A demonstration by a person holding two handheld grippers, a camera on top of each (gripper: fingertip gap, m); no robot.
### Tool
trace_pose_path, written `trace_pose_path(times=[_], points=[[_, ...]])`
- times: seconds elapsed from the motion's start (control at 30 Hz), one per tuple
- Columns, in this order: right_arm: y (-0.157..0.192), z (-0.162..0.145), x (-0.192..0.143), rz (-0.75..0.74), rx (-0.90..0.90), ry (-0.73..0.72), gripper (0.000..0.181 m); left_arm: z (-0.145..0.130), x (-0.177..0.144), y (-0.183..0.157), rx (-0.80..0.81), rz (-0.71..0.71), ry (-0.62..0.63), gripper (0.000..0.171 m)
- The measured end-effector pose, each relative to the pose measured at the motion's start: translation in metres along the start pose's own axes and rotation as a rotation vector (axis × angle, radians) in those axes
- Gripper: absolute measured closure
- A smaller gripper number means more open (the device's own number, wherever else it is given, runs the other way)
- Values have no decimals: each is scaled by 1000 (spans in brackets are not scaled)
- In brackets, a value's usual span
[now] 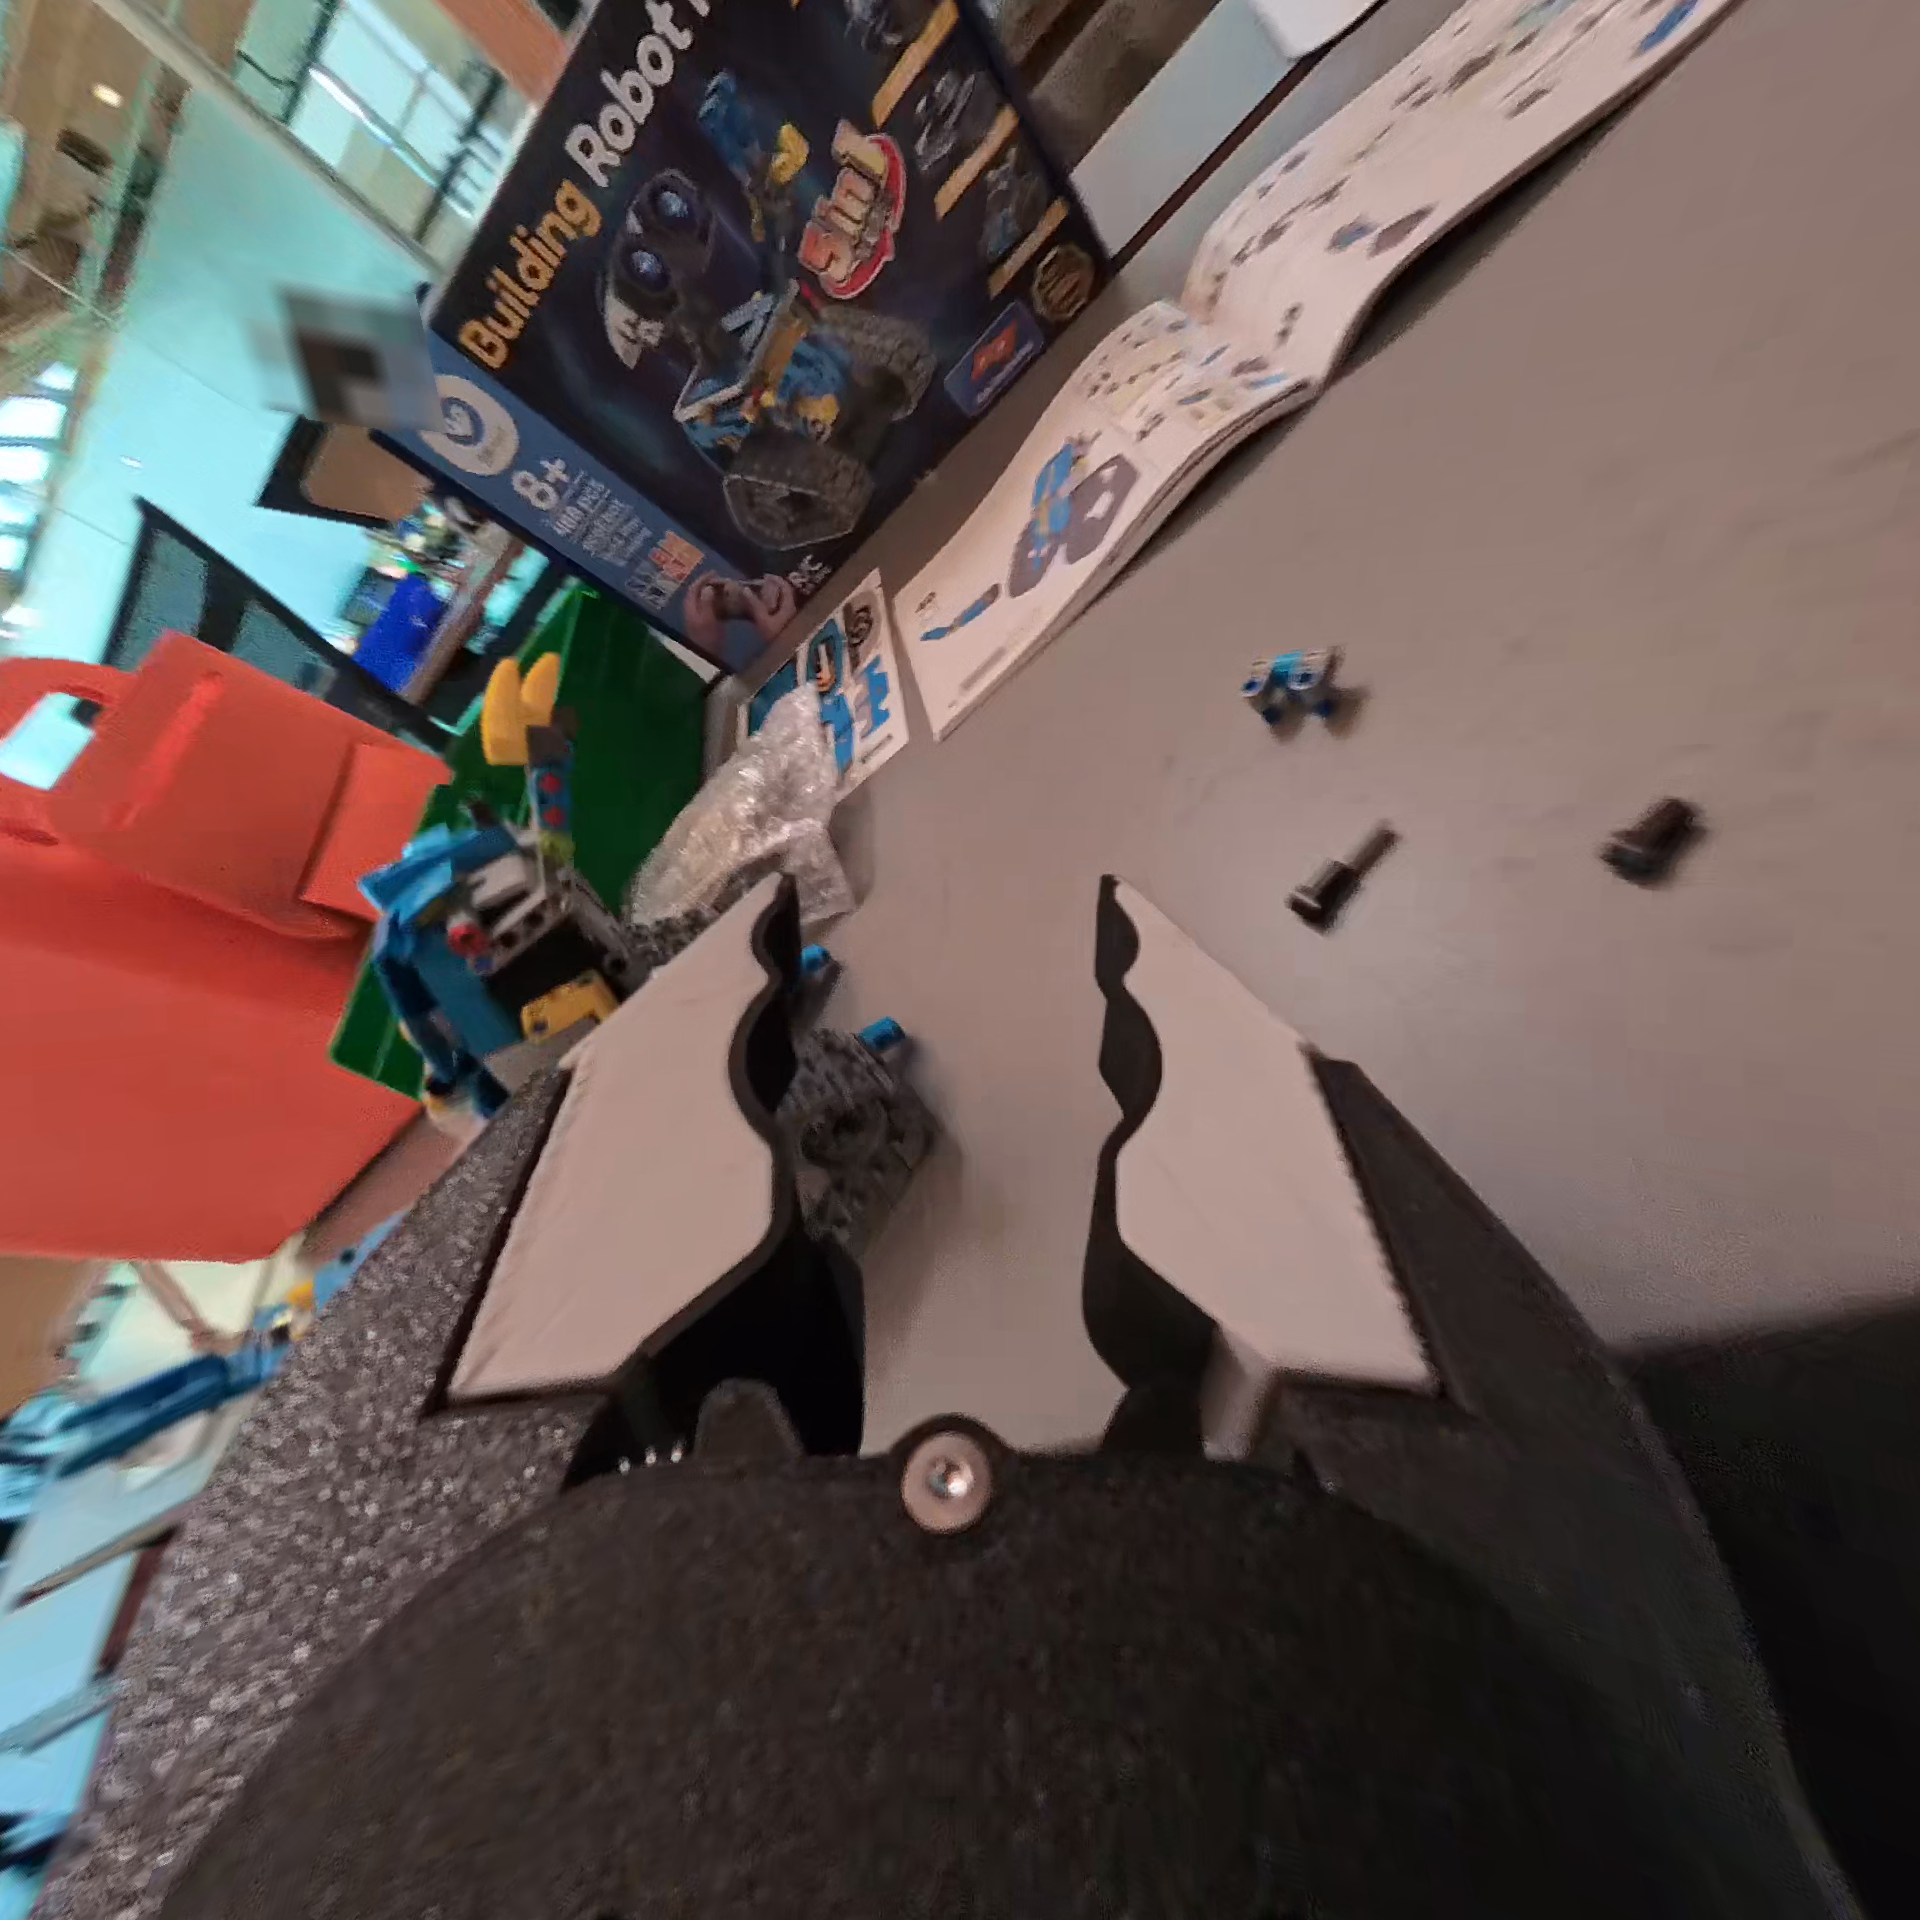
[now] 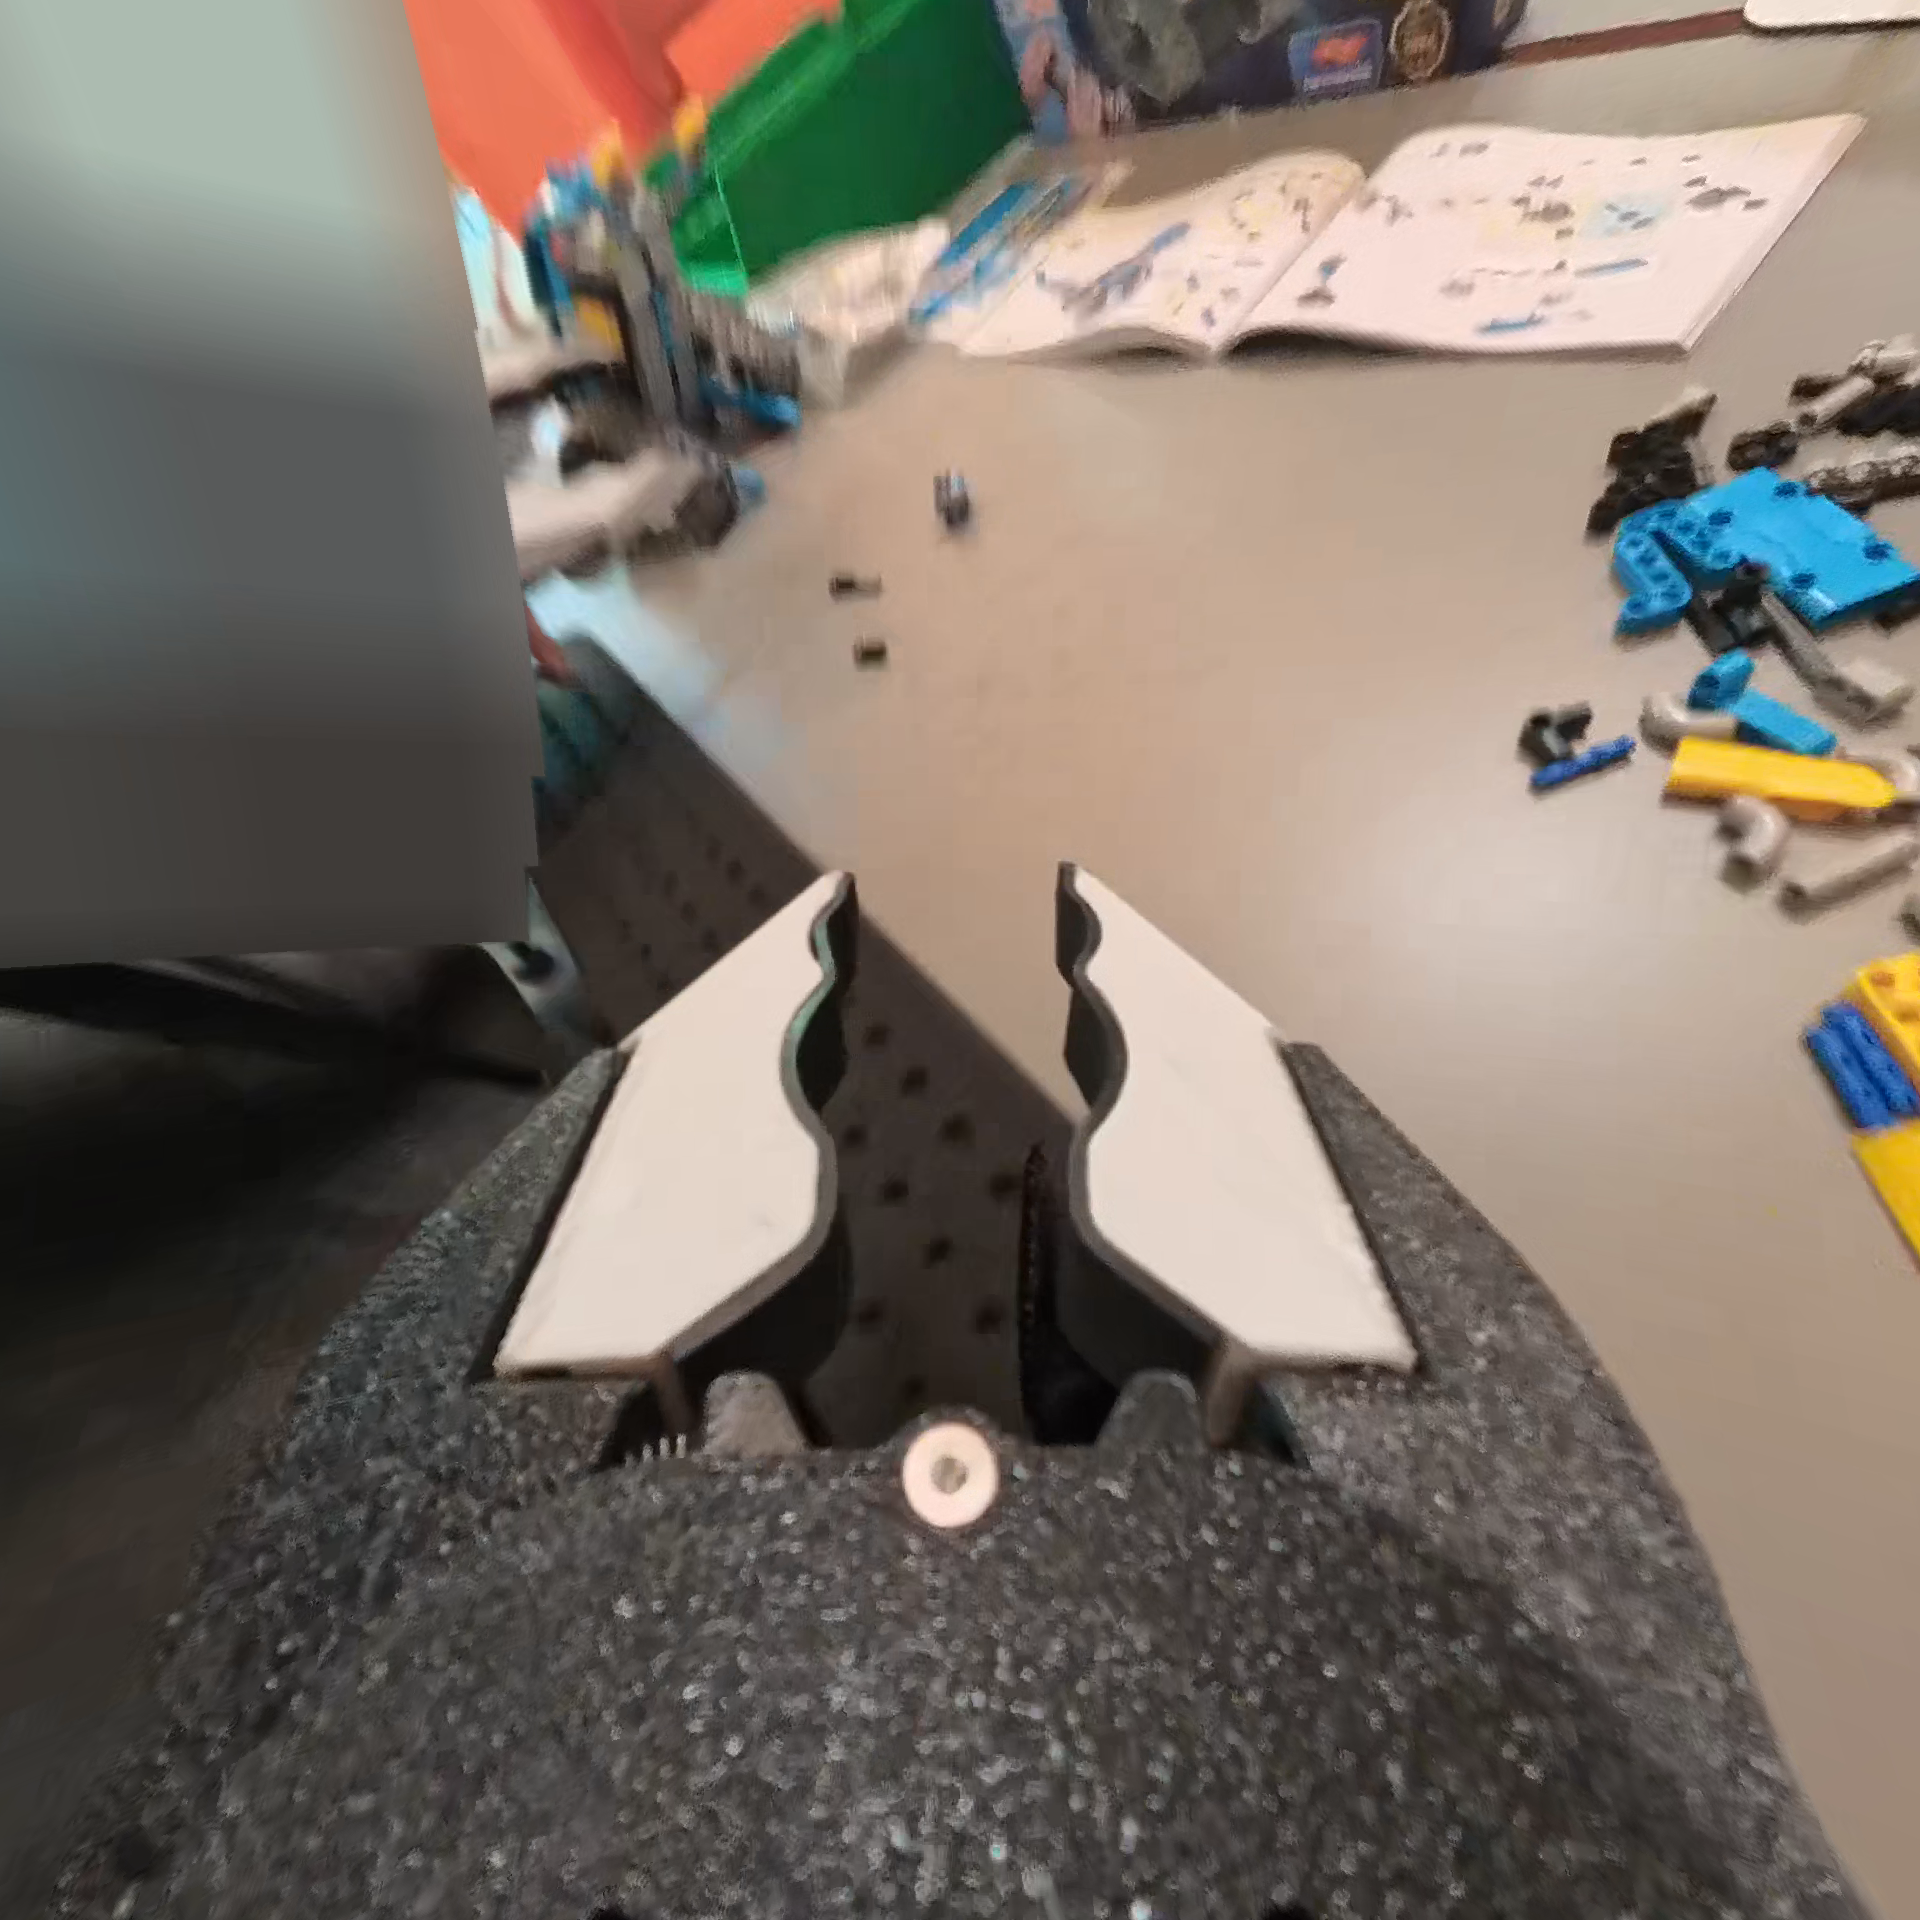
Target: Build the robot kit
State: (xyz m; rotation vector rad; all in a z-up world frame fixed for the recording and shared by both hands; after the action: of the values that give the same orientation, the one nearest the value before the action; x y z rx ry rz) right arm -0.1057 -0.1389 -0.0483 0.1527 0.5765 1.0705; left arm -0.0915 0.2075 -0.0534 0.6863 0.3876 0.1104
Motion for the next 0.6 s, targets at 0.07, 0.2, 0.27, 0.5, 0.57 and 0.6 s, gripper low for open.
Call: trace_pose_path(times=[0.07, 0.2, 0.27, 0.5, 0.57, 0.6], points=[[15, -27, -18, -74, -85, 126, 144, -1, -34, -8, -103, -132, 21, 114], [35, -81, -55, -241, -159, 308, 144, -14, -103, -24, -292, -395, 65, 123], [45, -100, -65, -254, -156, 335, 149, -29, -135, -35, -353, -503, 103, 136], [42, -160, -55, -254, -258, 549, 170, -115, -188, -87, 25, -760, 266, 171], [36, -166, -48, -245, -289, 584, 177, -129, -176, -91, 103, -771, 301, 171], [31, -166, -45, -252, -308, 585, 181, -131, -169, -93, 110, -788, 309, 171]])
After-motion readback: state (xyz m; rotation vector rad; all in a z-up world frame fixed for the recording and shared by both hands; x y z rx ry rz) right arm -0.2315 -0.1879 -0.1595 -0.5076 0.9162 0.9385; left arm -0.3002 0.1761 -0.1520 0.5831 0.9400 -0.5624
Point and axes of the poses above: each gripper's, where its closed fingertips meet, x out along the fingers, z out of its top, y = z × x across the jaws, the point moved 3 cm from there along -x, back along the fingers, and after that the axes turned 3 degrees about -y, right-handed, at the moved point
